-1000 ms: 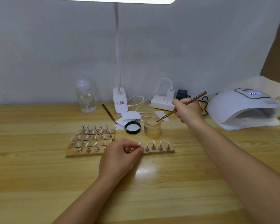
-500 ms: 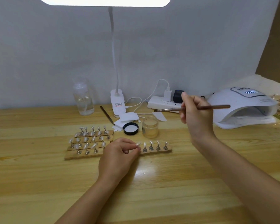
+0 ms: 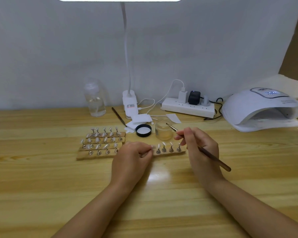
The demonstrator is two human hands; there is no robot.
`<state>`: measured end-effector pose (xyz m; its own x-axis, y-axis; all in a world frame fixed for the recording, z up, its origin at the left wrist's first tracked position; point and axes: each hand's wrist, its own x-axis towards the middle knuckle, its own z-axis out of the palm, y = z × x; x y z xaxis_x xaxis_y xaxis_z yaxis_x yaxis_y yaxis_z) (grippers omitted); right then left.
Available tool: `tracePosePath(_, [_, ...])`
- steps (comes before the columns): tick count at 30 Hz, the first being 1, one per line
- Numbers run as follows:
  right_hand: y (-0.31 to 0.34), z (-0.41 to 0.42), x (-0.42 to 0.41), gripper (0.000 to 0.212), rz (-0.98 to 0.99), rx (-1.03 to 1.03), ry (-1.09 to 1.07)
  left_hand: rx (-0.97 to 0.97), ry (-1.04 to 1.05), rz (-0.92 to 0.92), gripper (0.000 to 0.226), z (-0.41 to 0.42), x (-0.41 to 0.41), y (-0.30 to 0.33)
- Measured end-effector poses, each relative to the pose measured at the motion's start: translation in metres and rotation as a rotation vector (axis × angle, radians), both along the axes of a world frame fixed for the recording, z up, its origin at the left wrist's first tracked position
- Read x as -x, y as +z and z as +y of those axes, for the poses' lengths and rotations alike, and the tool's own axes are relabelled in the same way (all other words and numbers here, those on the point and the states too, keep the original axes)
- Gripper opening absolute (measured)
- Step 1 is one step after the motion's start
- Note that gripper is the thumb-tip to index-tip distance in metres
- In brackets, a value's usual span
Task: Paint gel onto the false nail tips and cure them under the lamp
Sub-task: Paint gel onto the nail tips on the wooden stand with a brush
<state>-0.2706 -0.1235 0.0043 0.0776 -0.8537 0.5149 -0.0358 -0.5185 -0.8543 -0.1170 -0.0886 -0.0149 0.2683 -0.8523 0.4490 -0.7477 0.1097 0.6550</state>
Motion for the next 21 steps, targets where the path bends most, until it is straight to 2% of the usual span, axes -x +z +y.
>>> tracePosePath(3, [-0.002, 0.001, 0.000, 0.027, 0.012, -0.006, 0.012, 0.007, 0.005, 0.036, 0.013, 0.001, 0.000, 0.002])
tracePosePath(7, [-0.004, 0.000, 0.001, 0.025, 0.027, 0.001, 0.010, -0.023, 0.030, 0.187, 0.017, 0.000, -0.001, 0.005])
tracePosePath(12, [-0.004, 0.000, 0.001, 0.027, 0.032, -0.012, 0.015, 0.016, -0.045, 0.323, 0.021, 0.004, -0.006, 0.011])
tracePosePath(15, [-0.005, 0.000, 0.001, 0.024, 0.032, -0.006, 0.044, 0.012, -0.108, 0.322, 0.024, 0.011, -0.014, 0.011])
tracePosePath(21, [-0.011, 0.004, -0.001, 0.036, -0.031, 0.070, 0.136, 0.012, -0.244, 0.216, 0.022, 0.020, -0.020, 0.006])
